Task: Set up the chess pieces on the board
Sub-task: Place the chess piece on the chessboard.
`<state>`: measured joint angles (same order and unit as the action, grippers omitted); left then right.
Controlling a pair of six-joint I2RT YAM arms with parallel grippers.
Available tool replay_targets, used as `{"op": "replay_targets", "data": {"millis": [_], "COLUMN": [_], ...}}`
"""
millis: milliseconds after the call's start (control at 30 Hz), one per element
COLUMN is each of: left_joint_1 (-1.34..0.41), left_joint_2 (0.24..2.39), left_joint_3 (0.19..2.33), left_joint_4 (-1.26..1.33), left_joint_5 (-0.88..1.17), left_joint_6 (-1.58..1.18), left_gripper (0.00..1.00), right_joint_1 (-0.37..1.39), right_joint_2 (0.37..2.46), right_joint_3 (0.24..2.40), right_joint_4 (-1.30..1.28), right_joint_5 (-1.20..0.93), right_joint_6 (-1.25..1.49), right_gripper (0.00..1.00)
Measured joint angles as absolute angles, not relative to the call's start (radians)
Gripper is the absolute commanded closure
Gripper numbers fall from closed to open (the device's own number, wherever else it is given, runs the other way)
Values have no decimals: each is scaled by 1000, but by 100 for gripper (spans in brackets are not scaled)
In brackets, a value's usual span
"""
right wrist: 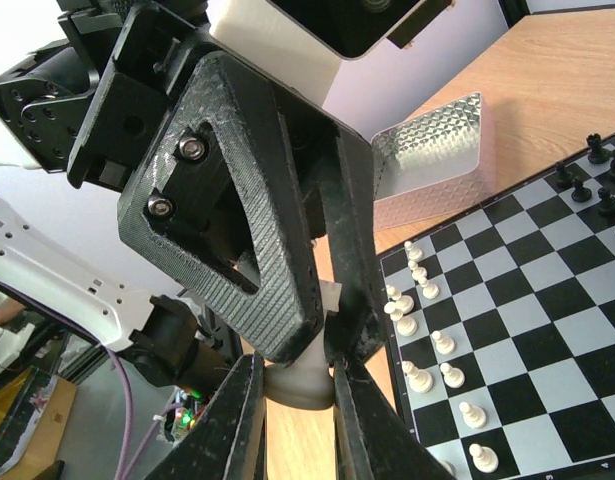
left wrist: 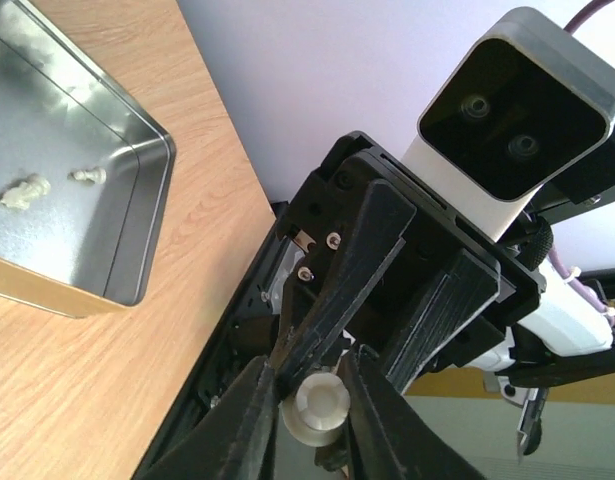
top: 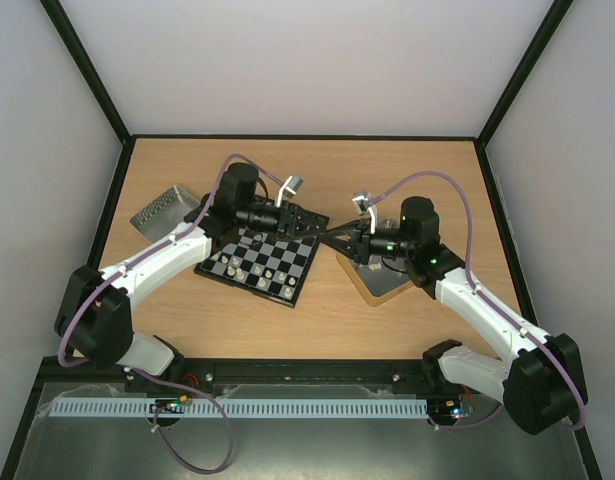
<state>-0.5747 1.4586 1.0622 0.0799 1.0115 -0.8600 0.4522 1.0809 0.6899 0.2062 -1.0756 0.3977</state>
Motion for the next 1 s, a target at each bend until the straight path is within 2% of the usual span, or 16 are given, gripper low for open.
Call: {"op": "replay_targets", "data": {"millis": [200, 300, 400, 500, 567, 733, 1000], "left_joint_1": [-578, -578, -578, -577, -572, -510, -460], "left_joint_2": [1459, 1459, 1459, 1454, 1443, 1391, 1251], "left_joint_3": [1067, 1067, 1067, 1067, 1067, 1092, 1060], "left_joint_4": [54, 43, 34, 17, -15, -189, -371], "left_joint_5": [1021, 1016, 1002, 974, 929, 724, 120], "left_joint_6": [-840, -836, -830, -809, -787, -696, -621], "left_gripper": [93, 95, 96, 90, 92, 97, 98], "right_joint_1": [452, 452, 453, 453, 453, 453, 453], "right_joint_2": [1090, 1098, 1102, 1102, 1102, 1080, 1080], "right_joint_3": [695, 701, 712, 716, 716, 716, 716], "right_joint_4": [187, 172, 154, 142, 137, 133, 131], "right_joint_5": [-1079, -1082, -1081, -1071, -1059, -1008, -938], "right_joint_6": [385, 379, 373, 367, 367, 367, 368], "right_gripper": [84, 74, 59, 54, 49, 46, 46]}}
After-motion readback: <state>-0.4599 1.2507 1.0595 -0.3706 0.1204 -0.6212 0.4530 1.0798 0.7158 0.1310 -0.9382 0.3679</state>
